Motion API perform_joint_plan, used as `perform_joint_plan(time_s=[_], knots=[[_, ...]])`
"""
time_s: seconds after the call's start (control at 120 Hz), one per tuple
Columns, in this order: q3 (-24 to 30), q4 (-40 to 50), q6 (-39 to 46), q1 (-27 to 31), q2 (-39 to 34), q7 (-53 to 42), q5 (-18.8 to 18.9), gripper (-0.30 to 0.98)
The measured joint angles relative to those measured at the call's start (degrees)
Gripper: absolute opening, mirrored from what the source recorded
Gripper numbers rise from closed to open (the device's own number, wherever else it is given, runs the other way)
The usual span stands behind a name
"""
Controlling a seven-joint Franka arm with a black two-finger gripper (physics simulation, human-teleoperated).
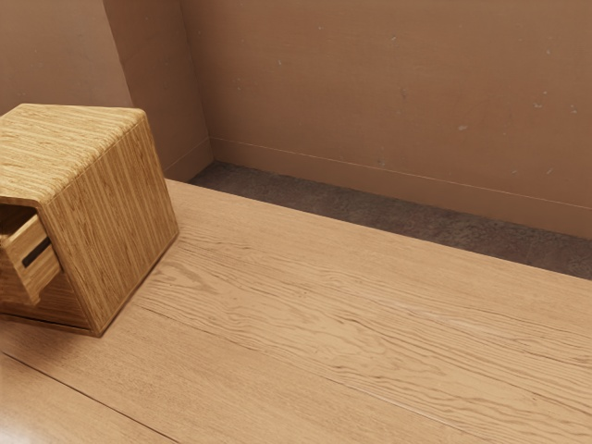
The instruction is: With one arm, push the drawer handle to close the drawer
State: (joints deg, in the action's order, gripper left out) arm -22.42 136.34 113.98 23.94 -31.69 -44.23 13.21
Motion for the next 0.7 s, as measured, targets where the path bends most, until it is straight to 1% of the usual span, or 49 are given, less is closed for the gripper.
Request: perform_joint_plan(time_s=[0.275,0.7], knots=[[0.02,-4.05,1.38,-1.64,5.07,-0.05,-1.37,-0.08],[0.00,-8.66,3.58,-4.33,10.69,-0.28,-3.90,-0.09]])
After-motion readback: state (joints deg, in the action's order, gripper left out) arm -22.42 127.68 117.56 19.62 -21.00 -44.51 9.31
